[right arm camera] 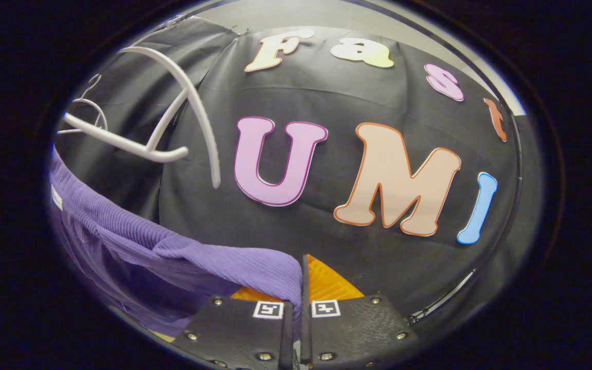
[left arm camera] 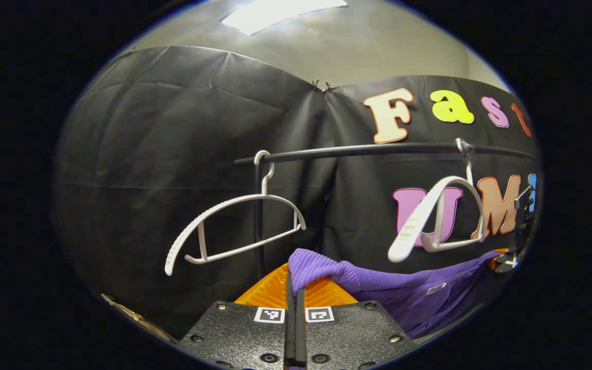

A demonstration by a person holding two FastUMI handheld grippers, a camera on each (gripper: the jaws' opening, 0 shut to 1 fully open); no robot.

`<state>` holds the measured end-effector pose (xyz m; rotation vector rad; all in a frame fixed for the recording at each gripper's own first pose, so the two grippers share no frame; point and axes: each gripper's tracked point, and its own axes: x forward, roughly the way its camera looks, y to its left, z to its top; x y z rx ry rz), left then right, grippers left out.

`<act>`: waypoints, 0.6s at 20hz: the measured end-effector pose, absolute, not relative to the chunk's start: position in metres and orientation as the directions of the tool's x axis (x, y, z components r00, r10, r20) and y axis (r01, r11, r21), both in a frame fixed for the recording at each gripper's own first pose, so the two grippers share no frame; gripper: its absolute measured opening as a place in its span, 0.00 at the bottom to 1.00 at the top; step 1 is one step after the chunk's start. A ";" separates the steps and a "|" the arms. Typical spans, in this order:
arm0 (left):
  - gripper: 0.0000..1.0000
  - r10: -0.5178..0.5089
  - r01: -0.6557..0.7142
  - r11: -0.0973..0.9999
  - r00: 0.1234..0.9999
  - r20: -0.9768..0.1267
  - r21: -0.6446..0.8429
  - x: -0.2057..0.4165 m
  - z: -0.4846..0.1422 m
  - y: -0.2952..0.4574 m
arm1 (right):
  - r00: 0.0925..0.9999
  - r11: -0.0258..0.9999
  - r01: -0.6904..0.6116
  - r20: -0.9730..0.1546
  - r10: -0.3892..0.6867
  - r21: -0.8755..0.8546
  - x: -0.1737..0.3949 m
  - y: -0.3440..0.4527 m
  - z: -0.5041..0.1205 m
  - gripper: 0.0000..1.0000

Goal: Grasp the clothes on the hanger with both hands and then place them into the laundry hamper below.

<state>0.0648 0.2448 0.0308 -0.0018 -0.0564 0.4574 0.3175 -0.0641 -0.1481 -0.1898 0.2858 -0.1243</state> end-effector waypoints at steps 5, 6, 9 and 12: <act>0.00 0.439 -0.441 0.897 0.897 0.047 0.029 0.049 0.013 0.231 | 0.944 0.982 0.052 -0.311 -0.107 -0.180 0.290 -0.053 -0.165 0.06; 0.00 0.432 -0.434 0.900 0.901 0.045 0.041 0.050 0.007 0.225 | 0.944 0.983 0.041 -0.315 -0.097 -0.178 0.286 -0.049 -0.165 0.06; 0.00 0.419 -0.420 0.905 0.907 0.031 0.061 0.043 -0.011 0.206 | 0.945 0.987 0.004 -0.323 -0.056 -0.159 0.272 -0.030 -0.167 0.06; 0.00 0.388 -0.387 0.920 0.922 -0.002 0.052 0.046 -0.028 0.184 | 0.945 0.990 -0.042 -0.326 -0.003 -0.132 0.258 -0.004 -0.166 0.06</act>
